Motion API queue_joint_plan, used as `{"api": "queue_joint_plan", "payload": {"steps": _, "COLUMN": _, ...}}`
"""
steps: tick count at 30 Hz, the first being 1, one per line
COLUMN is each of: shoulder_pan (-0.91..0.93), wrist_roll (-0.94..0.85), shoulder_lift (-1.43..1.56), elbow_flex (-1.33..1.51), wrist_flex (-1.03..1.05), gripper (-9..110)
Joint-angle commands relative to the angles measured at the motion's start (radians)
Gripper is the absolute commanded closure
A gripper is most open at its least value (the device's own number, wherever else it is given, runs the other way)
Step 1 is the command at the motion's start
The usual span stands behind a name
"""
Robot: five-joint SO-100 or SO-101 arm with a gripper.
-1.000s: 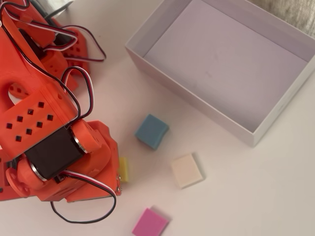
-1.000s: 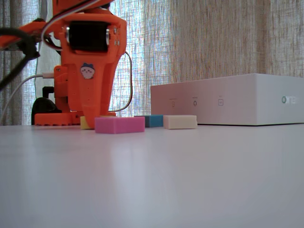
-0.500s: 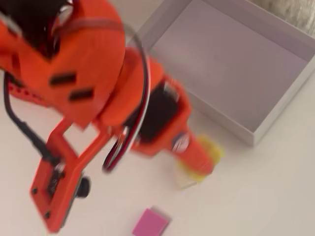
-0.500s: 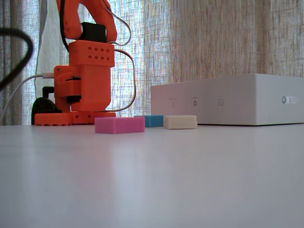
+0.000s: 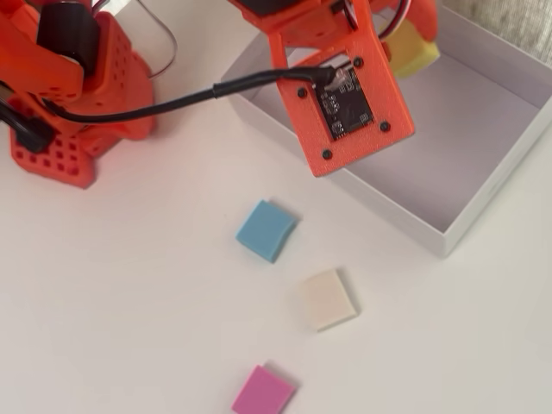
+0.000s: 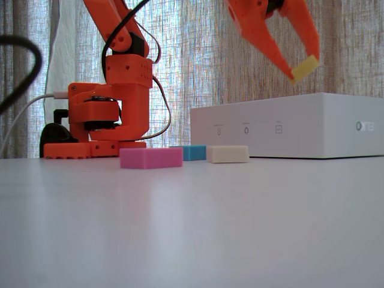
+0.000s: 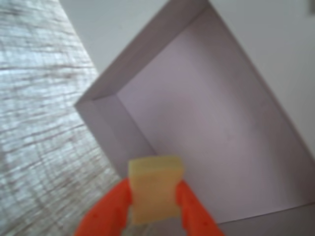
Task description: Grasp the yellow cuboid and put it in the bin.
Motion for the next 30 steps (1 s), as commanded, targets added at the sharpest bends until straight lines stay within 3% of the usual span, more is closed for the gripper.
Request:
{"api": "queue_joint_plan", "payload": {"steps": 1, "shoulder_pan": -0.025, "wrist_roll": -0.008, "shoulder_lift": 0.058, "elbow_flex": 0.083, "wrist_flex": -0.078, "gripper": 91}}
{"api": "queue_joint_plan", "payload": {"steps": 4, "shoulder_pan": -0.035, "wrist_roll": -0.012, "shoulder_lift": 0.097, "elbow_flex": 0.181, "wrist_flex": -0.158, "gripper": 76}}
{"api": "queue_joint_plan", "payload": {"steps": 9, "shoulder_pan": -0.048, "wrist_roll": -0.018, "shoulder_lift": 0.153, "elbow_flex": 0.258, "wrist_flex": -0.267, "gripper": 64}}
{"api": "queue_joint_plan", "payload": {"steps": 15, "shoulder_pan": 0.057, "wrist_roll": -0.031, "shoulder_lift": 0.276, "elbow_flex": 0.236, "wrist_flex": -0.373, "gripper": 65}}
{"api": "queue_joint_plan", "payload": {"steps": 22, "shoulder_pan": 0.451, "wrist_roll": -0.026, "shoulder_lift": 0.598, "elbow_flex": 0.249, "wrist_flex": -0.506, "gripper": 74}}
{"api": "queue_joint_plan", "payload": {"steps": 27, "shoulder_pan": 0.724, "wrist_roll": -0.026, "shoulder_lift": 0.841, "elbow_flex": 0.374, "wrist_flex": -0.485, "gripper": 76}}
{"api": "queue_joint_plan", "payload": {"steps": 30, "shoulder_pan": 0.807, "wrist_roll": -0.028, "shoulder_lift": 1.039, "elbow_flex": 0.495, "wrist_flex": -0.330, "gripper": 78}}
